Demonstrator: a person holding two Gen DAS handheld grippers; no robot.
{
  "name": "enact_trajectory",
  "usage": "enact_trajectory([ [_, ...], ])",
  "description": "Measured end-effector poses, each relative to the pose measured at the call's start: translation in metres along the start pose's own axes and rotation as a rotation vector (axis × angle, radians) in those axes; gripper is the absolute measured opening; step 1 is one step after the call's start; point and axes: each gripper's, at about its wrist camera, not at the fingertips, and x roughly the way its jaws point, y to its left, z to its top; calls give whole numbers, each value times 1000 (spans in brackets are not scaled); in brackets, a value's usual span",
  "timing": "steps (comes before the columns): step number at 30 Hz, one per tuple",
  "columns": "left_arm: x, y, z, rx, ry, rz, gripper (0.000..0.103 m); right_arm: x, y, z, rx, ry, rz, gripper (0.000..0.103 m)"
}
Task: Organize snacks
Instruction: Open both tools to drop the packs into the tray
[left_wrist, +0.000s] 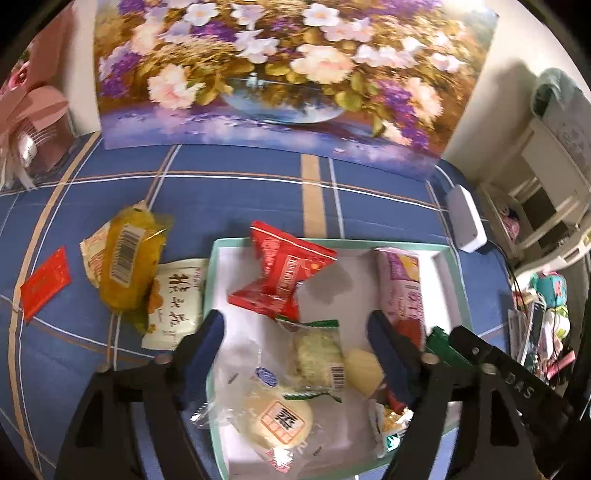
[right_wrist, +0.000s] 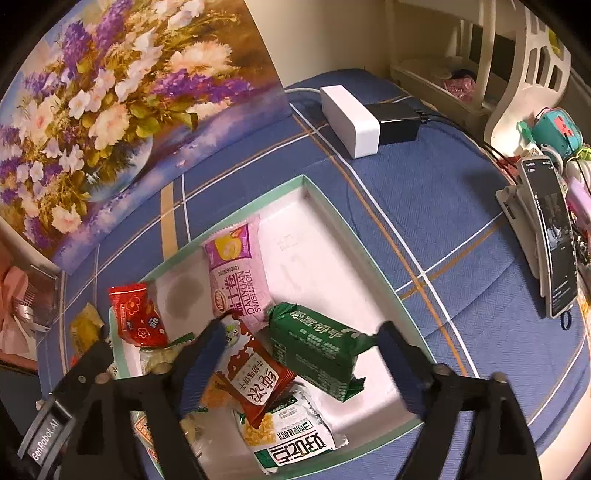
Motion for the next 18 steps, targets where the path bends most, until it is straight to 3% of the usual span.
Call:
enact_trajectory([
  [4, 3, 7, -1, -13, -14, 40, 86, 2, 4, -2, -14, -9, -2, 103],
  [7, 5, 11, -2, -13, -28, 65, 97, 5, 7, -3, -26, -2, -3, 103],
  [18, 9, 20, -5, -40, -21, 66, 97, 6, 13, -4, -46, 2, -8, 103],
])
